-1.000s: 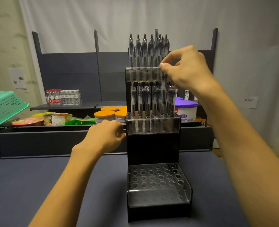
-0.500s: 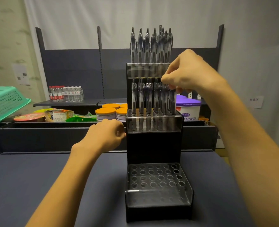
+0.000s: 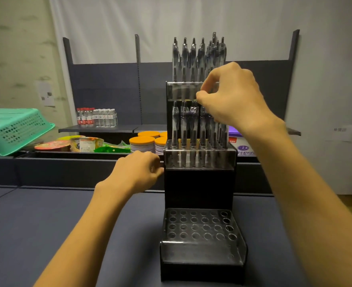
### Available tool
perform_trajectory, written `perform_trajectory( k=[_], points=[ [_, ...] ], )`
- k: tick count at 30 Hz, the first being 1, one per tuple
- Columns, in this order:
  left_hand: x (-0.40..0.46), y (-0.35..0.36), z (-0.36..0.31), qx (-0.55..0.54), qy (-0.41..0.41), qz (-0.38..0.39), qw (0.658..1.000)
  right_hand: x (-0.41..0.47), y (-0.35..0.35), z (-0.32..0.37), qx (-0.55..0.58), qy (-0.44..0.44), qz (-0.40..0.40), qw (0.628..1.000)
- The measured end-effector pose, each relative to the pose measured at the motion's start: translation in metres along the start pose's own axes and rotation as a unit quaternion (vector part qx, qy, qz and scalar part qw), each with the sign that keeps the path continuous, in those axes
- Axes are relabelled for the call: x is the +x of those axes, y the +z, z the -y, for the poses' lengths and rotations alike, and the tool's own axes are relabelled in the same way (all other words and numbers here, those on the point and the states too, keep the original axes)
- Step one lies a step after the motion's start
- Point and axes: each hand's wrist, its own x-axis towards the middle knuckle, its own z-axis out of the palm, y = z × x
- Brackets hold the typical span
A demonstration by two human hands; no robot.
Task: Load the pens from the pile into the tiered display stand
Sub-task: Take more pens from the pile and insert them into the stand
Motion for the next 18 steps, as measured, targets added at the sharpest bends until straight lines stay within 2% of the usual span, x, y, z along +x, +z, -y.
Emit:
perform_trajectory(
  k=[5, 11, 18],
  points=[
    [-0.022, 0.002, 0.011, 0.04, -0.025, -0.011, 0.999, -0.02, 0.033, 0.03, 0.0, -0.067, 0.023, 0.997],
    [-0.064, -0.005, 0.045, 0.044, -0.064, 0.005, 0.997, -0.054, 0.067, 0.063, -0.058, -0.1, 0.078, 0.99],
    [-0.116, -0.018, 0.109, 0.03, -0.067, -0.004, 0.997, -0.087, 0.11, 0.129, -0.085, -0.12, 0.095, 0.985]
  ],
)
